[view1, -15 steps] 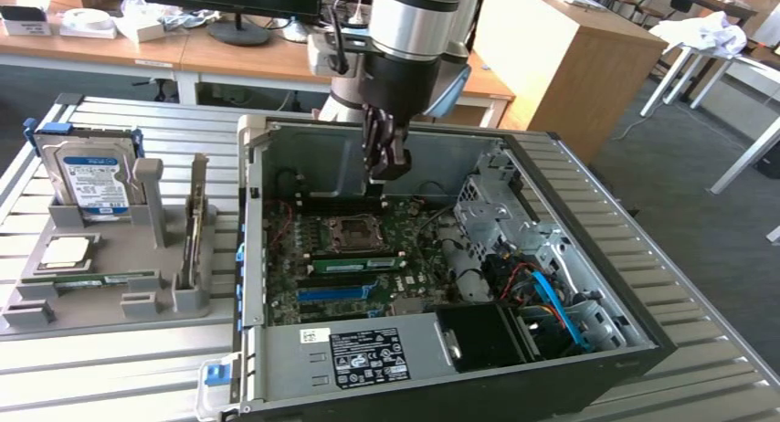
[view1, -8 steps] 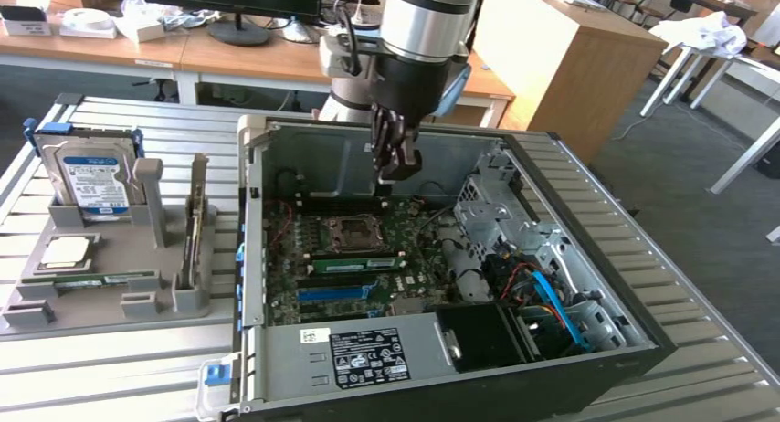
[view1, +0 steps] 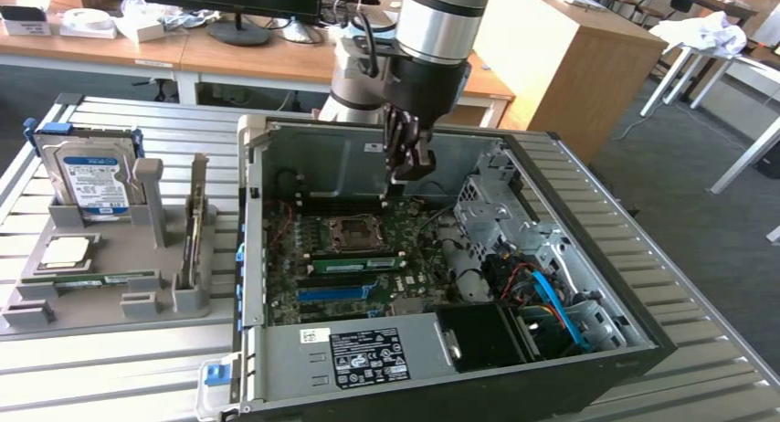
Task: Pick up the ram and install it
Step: 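Press down the ram until it locks into place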
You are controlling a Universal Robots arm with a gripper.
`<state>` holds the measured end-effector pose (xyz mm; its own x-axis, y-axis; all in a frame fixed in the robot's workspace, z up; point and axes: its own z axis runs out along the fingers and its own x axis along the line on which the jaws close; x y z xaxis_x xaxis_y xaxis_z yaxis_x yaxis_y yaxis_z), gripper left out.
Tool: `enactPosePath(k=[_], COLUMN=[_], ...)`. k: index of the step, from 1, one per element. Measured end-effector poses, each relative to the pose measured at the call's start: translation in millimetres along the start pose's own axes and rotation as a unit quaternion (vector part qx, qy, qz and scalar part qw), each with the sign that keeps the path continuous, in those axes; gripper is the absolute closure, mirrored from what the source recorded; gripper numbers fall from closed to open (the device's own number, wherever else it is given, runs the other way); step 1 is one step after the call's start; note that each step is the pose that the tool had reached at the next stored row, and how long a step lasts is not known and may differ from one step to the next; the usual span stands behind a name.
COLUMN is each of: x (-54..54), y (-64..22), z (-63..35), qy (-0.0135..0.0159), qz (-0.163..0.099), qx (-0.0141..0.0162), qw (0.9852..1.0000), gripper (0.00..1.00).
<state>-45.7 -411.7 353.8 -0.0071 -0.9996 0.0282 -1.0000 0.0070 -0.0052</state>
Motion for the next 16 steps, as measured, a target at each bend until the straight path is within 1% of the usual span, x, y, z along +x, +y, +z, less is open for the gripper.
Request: enactPosePath(k=[3,16], x=[0.0,0.0], y=[-2.3,-2.4], z=[0.0,0.0], qy=[0.0,0.0], qz=[0.0,0.0], qx=[0.0,0.0], qw=[1.0,1.0], gripper=[0.9,0.9])
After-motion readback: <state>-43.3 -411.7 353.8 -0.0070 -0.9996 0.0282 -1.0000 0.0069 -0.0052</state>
